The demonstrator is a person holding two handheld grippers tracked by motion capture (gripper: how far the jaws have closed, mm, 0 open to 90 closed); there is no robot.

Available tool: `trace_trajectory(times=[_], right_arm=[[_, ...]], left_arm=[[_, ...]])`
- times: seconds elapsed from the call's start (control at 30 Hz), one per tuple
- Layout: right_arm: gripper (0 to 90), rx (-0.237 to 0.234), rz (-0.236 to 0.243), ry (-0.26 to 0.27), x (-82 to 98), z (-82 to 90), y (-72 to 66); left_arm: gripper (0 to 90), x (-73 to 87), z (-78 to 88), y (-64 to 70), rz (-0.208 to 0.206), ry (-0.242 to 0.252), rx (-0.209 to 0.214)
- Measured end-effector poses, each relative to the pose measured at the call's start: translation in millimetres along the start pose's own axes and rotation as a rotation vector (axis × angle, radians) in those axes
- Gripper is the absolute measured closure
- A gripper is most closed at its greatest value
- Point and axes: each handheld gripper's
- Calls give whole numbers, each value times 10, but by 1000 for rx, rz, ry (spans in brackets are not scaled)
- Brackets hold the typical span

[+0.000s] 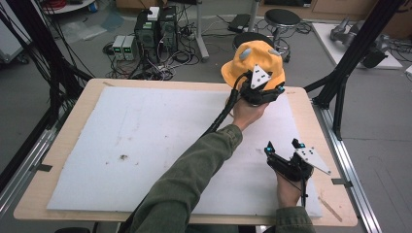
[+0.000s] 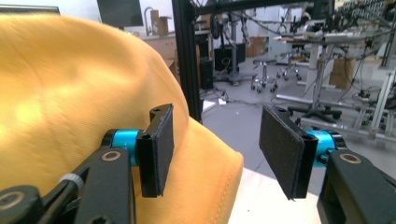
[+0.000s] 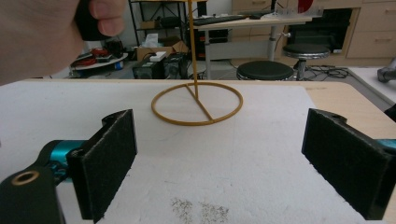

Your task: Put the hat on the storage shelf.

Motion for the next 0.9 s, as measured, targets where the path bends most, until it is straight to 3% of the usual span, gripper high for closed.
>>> trace_trajectory(times=[0.23, 0.53, 0.9], right_arm=[[91, 2, -1, 0, 1, -5, 3], [91, 0, -3, 1, 1, -4, 2], [91, 2, -9, 3, -1, -1, 3]], left_arm=[[406, -100, 134, -86, 30, 66, 11], [376, -214, 343, -233, 61, 112, -3], [360, -308, 669, -458, 56, 149, -65]])
Point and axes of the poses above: each handheld gripper's, and its own axes: z roughly backward along the jaws, x roughly out of its underside, y roughly to its right, and after that the axes turned 6 degrees about -x, right-handed
